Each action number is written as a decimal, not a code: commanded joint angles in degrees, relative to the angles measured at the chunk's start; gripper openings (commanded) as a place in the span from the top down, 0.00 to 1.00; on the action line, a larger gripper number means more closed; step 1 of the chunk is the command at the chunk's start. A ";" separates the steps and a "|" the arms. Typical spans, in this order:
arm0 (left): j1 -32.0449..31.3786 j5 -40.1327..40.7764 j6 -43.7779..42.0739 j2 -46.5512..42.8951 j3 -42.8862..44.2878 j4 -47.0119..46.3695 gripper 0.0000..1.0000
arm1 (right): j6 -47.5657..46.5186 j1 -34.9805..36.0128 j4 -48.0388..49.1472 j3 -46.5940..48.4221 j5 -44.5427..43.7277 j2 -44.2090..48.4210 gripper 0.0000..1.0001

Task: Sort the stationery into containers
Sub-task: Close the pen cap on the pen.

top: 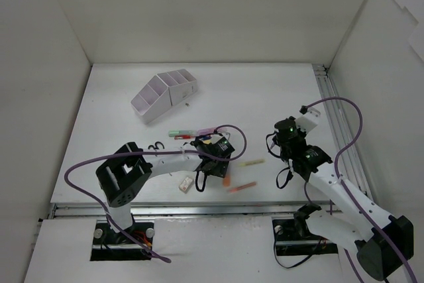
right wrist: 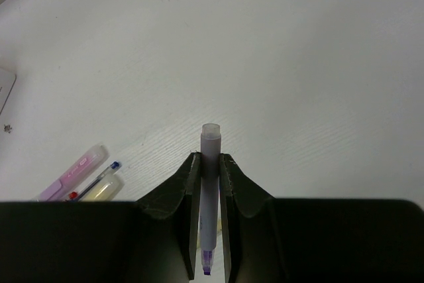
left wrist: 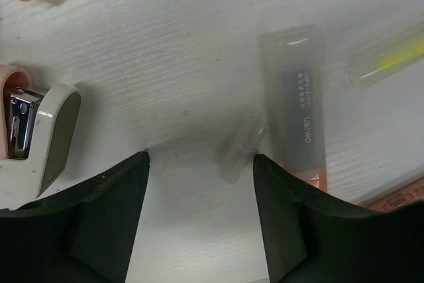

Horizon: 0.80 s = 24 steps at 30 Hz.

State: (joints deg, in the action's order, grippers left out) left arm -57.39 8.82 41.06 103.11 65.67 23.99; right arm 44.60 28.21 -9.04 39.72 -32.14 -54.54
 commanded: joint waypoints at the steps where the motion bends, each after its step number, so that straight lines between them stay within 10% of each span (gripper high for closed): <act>1: -0.36 -0.03 0.34 -0.90 3.59 0.36 0.42 | -0.30 -0.78 1.30 -0.18 -0.91 -0.39 1.00; 24: 1.84 -7.94 -9.94 3.76 4.47 -3.16 0.88 | -2.58 -2.19 1.30 -0.88 1.99 1.55 1.00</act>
State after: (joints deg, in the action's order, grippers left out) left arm -56.47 1.48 32.71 105.69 68.40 20.97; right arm 43.27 26.26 -9.19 38.70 -29.93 -53.63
